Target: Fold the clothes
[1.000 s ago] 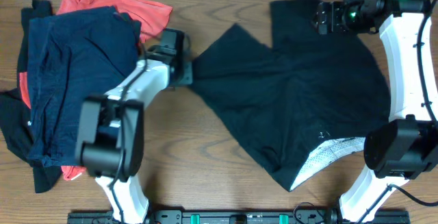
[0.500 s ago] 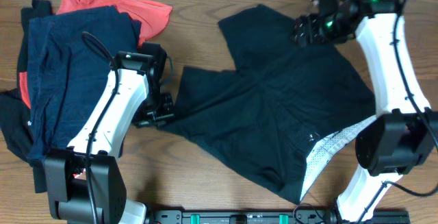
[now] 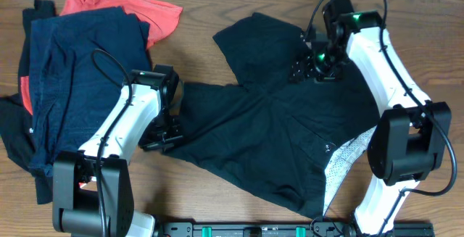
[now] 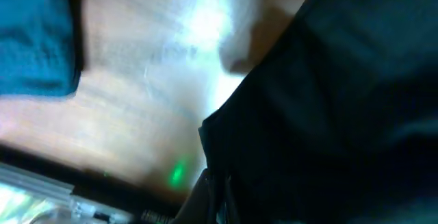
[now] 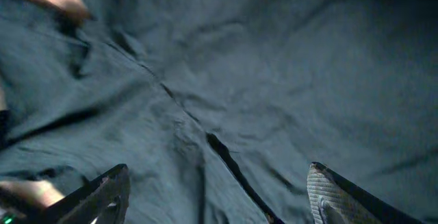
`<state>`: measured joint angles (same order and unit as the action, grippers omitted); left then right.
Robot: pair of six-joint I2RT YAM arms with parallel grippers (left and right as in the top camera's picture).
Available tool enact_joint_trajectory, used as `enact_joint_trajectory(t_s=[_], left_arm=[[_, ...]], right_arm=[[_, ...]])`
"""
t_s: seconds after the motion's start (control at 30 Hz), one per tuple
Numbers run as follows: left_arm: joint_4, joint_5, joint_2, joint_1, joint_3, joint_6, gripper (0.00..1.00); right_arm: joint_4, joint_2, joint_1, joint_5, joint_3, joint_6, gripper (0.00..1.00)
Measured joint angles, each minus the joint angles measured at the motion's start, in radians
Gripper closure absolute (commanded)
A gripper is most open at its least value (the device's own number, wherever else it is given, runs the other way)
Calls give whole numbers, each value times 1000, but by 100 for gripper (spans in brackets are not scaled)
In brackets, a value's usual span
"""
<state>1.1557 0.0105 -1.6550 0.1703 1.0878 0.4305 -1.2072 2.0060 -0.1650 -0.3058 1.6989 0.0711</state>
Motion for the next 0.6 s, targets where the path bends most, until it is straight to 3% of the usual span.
enact_joint_trajectory(t_s=[0.07, 0.27, 0.43, 0.6], left_arm=[[-58, -7, 0, 0, 0, 13, 75], [-255, -17, 0, 0, -1, 8, 59], [-331, -34, 0, 0, -1, 6, 57], [-389, -57, 0, 0, -1, -32, 40]], right_arm=[[1, 0, -10, 46, -13, 25, 18], [104, 0, -64, 199, -113, 80, 17], [170, 0, -118, 236, -211, 108, 15], [200, 0, -166, 223, -280, 116, 14]])
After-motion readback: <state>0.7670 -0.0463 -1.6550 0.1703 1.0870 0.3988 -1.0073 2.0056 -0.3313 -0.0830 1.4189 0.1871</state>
